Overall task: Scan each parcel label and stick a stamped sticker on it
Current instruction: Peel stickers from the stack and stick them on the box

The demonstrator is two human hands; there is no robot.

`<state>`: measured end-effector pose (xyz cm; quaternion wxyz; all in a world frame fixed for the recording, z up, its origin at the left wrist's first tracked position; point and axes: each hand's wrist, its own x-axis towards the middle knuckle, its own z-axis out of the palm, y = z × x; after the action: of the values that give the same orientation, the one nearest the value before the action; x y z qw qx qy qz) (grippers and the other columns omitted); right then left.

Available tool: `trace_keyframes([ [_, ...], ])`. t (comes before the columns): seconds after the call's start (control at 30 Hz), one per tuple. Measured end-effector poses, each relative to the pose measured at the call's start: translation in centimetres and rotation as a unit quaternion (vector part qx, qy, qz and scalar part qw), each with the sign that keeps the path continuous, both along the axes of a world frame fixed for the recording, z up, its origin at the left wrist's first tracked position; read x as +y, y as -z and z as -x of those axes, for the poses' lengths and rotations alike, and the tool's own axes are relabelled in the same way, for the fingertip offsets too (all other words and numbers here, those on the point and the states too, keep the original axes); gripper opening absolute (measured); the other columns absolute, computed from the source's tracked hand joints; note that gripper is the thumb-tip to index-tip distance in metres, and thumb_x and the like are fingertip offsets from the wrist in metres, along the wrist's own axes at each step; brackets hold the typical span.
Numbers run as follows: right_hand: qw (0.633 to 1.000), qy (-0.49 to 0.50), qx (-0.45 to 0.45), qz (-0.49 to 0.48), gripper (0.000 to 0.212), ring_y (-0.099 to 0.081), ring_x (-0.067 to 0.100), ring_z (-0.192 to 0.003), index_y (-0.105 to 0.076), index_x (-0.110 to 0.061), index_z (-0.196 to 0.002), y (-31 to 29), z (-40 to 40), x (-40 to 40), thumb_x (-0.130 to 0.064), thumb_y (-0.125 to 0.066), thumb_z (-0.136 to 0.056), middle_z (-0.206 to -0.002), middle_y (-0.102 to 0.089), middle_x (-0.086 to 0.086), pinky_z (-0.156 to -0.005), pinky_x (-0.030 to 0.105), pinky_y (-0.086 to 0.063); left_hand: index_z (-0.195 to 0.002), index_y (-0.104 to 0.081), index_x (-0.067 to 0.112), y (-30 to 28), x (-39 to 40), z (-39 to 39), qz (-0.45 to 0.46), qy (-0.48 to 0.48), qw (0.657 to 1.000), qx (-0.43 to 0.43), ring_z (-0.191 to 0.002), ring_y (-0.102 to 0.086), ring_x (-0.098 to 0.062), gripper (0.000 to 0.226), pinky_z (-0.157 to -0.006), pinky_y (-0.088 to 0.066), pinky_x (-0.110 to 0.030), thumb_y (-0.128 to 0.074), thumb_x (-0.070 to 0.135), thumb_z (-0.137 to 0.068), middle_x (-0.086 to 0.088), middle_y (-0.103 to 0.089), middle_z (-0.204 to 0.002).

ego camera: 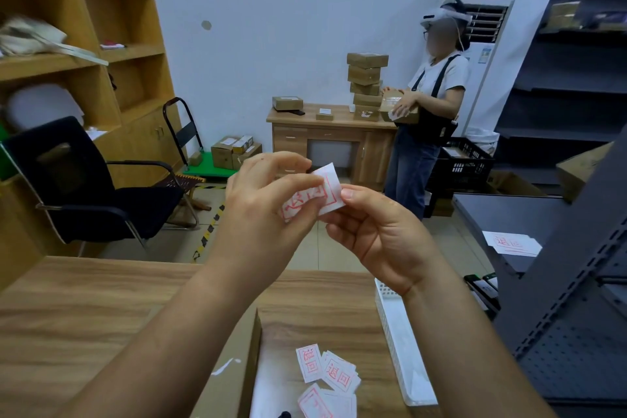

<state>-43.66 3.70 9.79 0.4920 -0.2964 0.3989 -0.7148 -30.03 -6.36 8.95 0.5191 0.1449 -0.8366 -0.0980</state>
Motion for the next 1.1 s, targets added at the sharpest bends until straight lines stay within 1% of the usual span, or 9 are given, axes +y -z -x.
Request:
trace_keyframes([
  [0.13, 1.000, 0.003, -0.004, 0.005, 0.044, -0.068, 0.017, -0.080, -0.065, 0.001, -0.118, -0.1, 0.0, 0.4, -0.019, -0.065, -0.078, -0.095, -0.070, 0.013, -0.070, 0.026, -0.057, -0.106, -0.075, 0.016, -0.1, 0.2, 0.2, 0.026, 0.030, 0.999, -0.011, -0.111, -0.058, -0.020, 0.025, -0.084, -0.047, -0.052, -0.066, 0.032, -0.088, 0.003, -0.066, -0.113],
  [0.3, 0.999, -0.022, 0.011, 0.024, 0.032, -0.070, 0.016, -0.084, -0.069, -0.006, -0.107, -0.6, -0.2, 0.9, -0.022, -0.062, -0.081, -0.094, -0.072, 0.009, -0.072, 0.026, -0.056, -0.114, -0.072, 0.021, -0.6, 0.9, 0.1, -0.029, 0.039, 0.999, 0.013, -0.103, -0.062, -0.014, 0.028, -0.084, -0.051, -0.050, -0.067, 0.031, -0.088, 0.009, -0.068, -0.106],
  [0.37, 0.999, -0.032, 0.012, 0.037, 0.027, -0.071, 0.018, -0.088, -0.074, -0.009, -0.101, -0.7, -0.4, 1.2, -0.022, -0.059, -0.083, -0.096, -0.073, 0.009, -0.072, 0.027, -0.057, -0.113, -0.072, 0.024, -1.0, 1.3, -0.1, -0.064, 0.046, 0.997, 0.016, -0.102, -0.061, -0.009, 0.025, -0.085, -0.052, -0.044, -0.067, 0.033, -0.090, 0.013, -0.067, -0.104],
  [0.43, 0.998, -0.036, 0.020, 0.041, 0.024, -0.071, 0.020, -0.093, -0.077, -0.011, -0.097, -0.8, -0.4, 1.4, -0.022, -0.059, -0.086, -0.100, -0.074, 0.011, -0.073, 0.028, -0.058, -0.110, -0.073, 0.027, -1.4, 1.5, -0.3, -0.112, 0.056, 0.992, 0.016, -0.105, -0.061, -0.006, 0.022, -0.089, -0.052, -0.033, -0.068, 0.035, -0.091, 0.015, -0.069, -0.104],
  [0.6, 0.996, -0.010, 0.070, 0.046, 0.022, -0.072, 0.026, -0.093, -0.072, -0.007, -0.099, -0.5, -0.4, 1.6, -0.017, -0.060, -0.083, -0.097, -0.074, 0.013, -0.073, 0.029, -0.058, -0.106, -0.072, 0.034, -1.7, 1.9, -0.6, -0.170, 0.069, 0.983, 0.010, -0.106, -0.061, -0.002, 0.017, -0.087, -0.047, -0.015, -0.068, 0.032, -0.089, 0.021, -0.069, -0.100],
  [0.73, 0.992, 0.015, 0.118, 0.053, 0.017, -0.071, 0.024, -0.090, -0.069, -0.007, -0.096, -0.7, -0.7, 1.6, -0.015, -0.068, -0.082, -0.095, -0.073, 0.015, -0.075, 0.029, -0.059, -0.104, -0.069, 0.041, -1.8, 2.1, -0.7, -0.179, 0.068, 0.982, -0.005, -0.106, -0.059, 0.000, 0.016, -0.086, -0.048, -0.016, -0.066, 0.039, -0.089, 0.024, -0.068, -0.100],
  [0.83, 0.988, 0.031, 0.141, 0.054, 0.022, -0.070, 0.025, -0.092, -0.069, -0.006, -0.096, -0.8, -0.8, 1.6, -0.018, -0.064, -0.078, -0.099, -0.073, 0.018, -0.076, 0.030, -0.058, -0.105, -0.069, 0.041, -1.8, 2.1, -0.8, -0.181, 0.067, 0.981, -0.010, -0.106, -0.059, 0.001, 0.017, -0.086, -0.048, -0.017, -0.064, 0.041, -0.089, 0.025, -0.068, -0.100],
  [0.93, 0.985, 0.036, 0.155, 0.059, 0.016, -0.071, 0.025, -0.092, -0.072, -0.009, -0.094, -0.6, -0.8, 1.5, -0.018, -0.067, -0.082, -0.100, -0.073, 0.017, -0.075, 0.030, -0.058, -0.104, -0.068, 0.042, -1.7, 2.0, -0.8, -0.182, 0.065, 0.981, -0.010, -0.107, -0.059, 0.001, 0.017, -0.086, -0.046, -0.015, -0.063, 0.043, -0.088, 0.025, -0.068, -0.100],
  [1.1, 0.985, 0.042, 0.159, 0.060, 0.021, -0.072, 0.022, -0.086, -0.071, -0.007, -0.093, -0.7, -0.9, 1.4, -0.018, -0.064, -0.077, -0.090, -0.074, 0.012, -0.075, 0.030, -0.059, -0.103, -0.068, 0.042, -1.8, 2.0, -0.9, -0.188, 0.065, 0.980, -0.010, -0.106, -0.059, 0.001, 0.016, -0.086, -0.046, -0.015, -0.064, 0.042, -0.087, 0.026, -0.068, -0.099],
])
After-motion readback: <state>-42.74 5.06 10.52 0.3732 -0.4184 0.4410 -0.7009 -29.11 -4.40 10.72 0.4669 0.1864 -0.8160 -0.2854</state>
